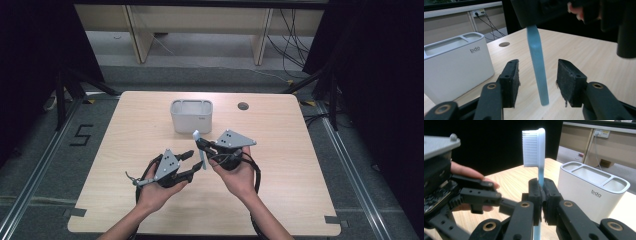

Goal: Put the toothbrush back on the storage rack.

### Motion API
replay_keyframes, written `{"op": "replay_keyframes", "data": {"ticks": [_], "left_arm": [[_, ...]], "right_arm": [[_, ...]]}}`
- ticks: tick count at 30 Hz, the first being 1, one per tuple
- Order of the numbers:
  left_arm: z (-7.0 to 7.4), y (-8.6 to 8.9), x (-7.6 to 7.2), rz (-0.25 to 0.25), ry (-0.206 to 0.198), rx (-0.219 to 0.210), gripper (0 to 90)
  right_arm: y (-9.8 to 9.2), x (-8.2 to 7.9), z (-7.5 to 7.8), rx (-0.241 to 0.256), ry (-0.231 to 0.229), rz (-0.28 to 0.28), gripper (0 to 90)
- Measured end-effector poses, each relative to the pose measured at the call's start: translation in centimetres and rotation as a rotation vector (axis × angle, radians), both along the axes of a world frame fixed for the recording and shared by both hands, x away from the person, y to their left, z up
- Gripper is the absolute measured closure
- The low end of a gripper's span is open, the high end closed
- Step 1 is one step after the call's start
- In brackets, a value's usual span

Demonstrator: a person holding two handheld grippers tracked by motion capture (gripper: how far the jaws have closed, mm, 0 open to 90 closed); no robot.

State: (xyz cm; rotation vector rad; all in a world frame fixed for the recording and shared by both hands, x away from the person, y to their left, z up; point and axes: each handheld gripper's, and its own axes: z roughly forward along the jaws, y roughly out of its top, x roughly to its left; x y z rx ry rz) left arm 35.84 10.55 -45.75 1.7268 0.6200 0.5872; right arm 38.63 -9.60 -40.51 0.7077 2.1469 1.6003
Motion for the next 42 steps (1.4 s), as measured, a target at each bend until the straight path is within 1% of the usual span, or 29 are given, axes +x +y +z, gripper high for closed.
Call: {"op": "replay_keyframes", "data": {"ticks": [1,4,5,6,7,8,9,12,14,15,16,19,20,23,24,25,27,29,31,32,33,35,36,37,38,39,40,41,42], "left_arm": [[0.1,-0.1,0.1,0.006,-0.005,-0.001,53.4],[0.3,-0.3,0.5,0.018,-0.011,-0.006,57.2],[0.3,-0.3,0.6,0.011,-0.011,-0.008,58.1],[0.3,-0.4,0.7,0.007,-0.005,-0.015,59.1],[0.3,-0.4,0.8,0.002,0.001,-0.024,61.2],[0.3,-0.4,0.9,0.003,0.002,-0.028,62.5],[0.2,-0.5,1.0,0.002,0.003,-0.029,62.5],[0.1,-0.5,1.3,-0.005,0.013,-0.038,67.5],[0.0,-0.6,1.3,-0.014,0.011,-0.057,70.5],[0.0,-0.7,1.4,-0.019,0.007,-0.067,70.5],[0.1,-0.6,1.3,-0.011,0.011,-0.055,70.9],[0.1,-0.6,1.3,-0.007,0.01,-0.069,71.7],[0.2,-0.6,1.3,-0.005,0.009,-0.073,72.4],[0.2,-0.6,1.3,0.001,0.003,-0.086,75.6],[0.2,-0.6,1.2,0.004,0.001,-0.092,77.0],[0.2,-0.6,1.2,0.005,0.004,-0.098,77.6],[0.1,-0.5,1.3,0.006,0.009,-0.109,78.0],[0.1,-0.5,1.3,0.008,0.007,-0.105,78.2],[0.1,-0.5,1.3,0.009,0.008,-0.103,78.5],[0.1,-0.4,1.3,0.015,0.007,-0.101,78.5],[0.1,-0.4,1.3,0.02,0.009,-0.107,78.6],[0.2,-0.1,1.5,0.034,0.005,-0.1,78.6],[0.2,0.0,1.6,0.04,0.007,-0.101,78.6],[0.2,0.2,1.7,0.046,0.006,-0.101,78.5],[0.2,0.4,1.8,0.051,0.001,-0.099,78.5],[0.2,0.6,1.9,0.058,0.002,-0.103,78.5],[0.2,0.9,2.0,0.067,0.001,-0.107,78.5],[0.2,1.1,2.1,0.071,-0.001,-0.111,78.5],[0.3,1.3,2.2,0.077,-0.005,-0.114,78.5]], "right_arm": [[0.0,0.0,0.0,-0.002,-0.012,-0.002,86.5],[-0.1,-0.1,0.0,0.001,-0.008,-0.019,86.5],[-0.1,-0.1,0.0,0.004,-0.006,-0.019,86.5],[0.1,-0.2,-0.1,0.022,0.016,-0.018,86.5],[0.1,-0.1,0.0,0.036,0.02,-0.006,86.5],[0.1,-0.2,0.0,0.035,0.024,-0.009,86.5],[0.1,-0.2,0.0,0.035,0.024,-0.009,86.5],[0.1,-0.2,0.0,0.042,0.021,-0.005,86.5],[0.1,-0.1,0.0,0.054,0.011,0.0,86.5],[0.1,-0.1,0.0,0.054,0.011,0.0,86.5],[0.0,-0.1,0.0,0.053,0.004,-0.001,86.5],[0.0,-0.1,0.0,0.06,-0.001,0.001,86.6],[0.1,-0.2,0.0,0.067,0.012,0.003,86.5],[0.0,-0.2,0.1,0.073,0.007,0.0,86.5],[0.0,-0.3,0.1,0.09,0.02,-0.01,86.5],[0.0,-0.2,0.1,0.09,0.008,-0.002,86.5],[0.0,-0.2,0.0,0.102,0.014,0.001,86.5],[0.0,-0.2,0.0,0.098,0.017,-0.005,86.3],[0.0,-0.1,0.0,0.1,0.014,0.006,85.7],[0.0,0.0,0.0,0.099,0.014,0.007,84.8],[0.0,-0.1,0.0,0.1,0.012,0.003,81.2],[0.0,-0.2,0.0,0.099,0.015,-0.004,73.7],[-0.2,-0.2,0.1,0.097,0.002,-0.002,70.3],[-0.3,-0.3,0.1,0.101,0.015,0.006,68.1],[-0.6,-0.4,0.2,0.095,0.007,-0.001,65.5],[-0.7,-0.6,0.2,0.111,0.023,0.005,63.4],[-1.0,-0.8,0.3,0.114,0.026,0.002,61.4],[-1.5,-0.9,0.3,0.106,0.018,-0.008,59.1],[-1.8,-0.9,0.2,0.111,0.019,-0.01,57.9]]}}
